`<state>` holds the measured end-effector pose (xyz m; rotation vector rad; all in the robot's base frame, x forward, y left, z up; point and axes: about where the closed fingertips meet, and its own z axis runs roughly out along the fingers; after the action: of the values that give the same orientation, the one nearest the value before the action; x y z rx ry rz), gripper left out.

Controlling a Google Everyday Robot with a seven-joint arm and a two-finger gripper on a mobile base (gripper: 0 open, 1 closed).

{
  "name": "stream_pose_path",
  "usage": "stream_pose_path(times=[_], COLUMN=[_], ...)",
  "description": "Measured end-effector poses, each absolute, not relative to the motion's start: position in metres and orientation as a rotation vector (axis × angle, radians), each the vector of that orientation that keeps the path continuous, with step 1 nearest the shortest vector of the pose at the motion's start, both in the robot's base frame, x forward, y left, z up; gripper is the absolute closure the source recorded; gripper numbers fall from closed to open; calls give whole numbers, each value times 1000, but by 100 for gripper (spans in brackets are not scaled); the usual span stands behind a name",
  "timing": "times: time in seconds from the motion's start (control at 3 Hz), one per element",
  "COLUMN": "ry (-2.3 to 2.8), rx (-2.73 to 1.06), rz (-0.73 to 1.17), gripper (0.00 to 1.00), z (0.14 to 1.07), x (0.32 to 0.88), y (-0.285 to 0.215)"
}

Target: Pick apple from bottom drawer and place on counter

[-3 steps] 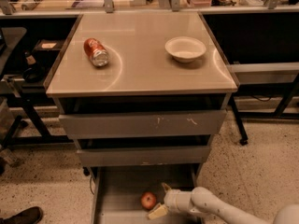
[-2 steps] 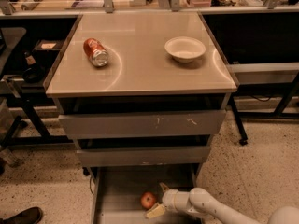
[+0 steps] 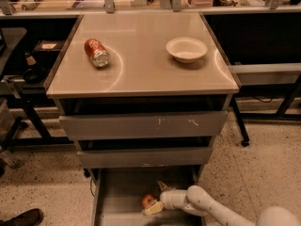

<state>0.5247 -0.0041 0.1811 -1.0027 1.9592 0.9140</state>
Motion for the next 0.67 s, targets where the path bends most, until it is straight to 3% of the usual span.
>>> stream_pose_path(times=[0.67], ry=[1954], rx=[-965], rz=[932], gripper=[0], z=[162], x=[530], y=[3])
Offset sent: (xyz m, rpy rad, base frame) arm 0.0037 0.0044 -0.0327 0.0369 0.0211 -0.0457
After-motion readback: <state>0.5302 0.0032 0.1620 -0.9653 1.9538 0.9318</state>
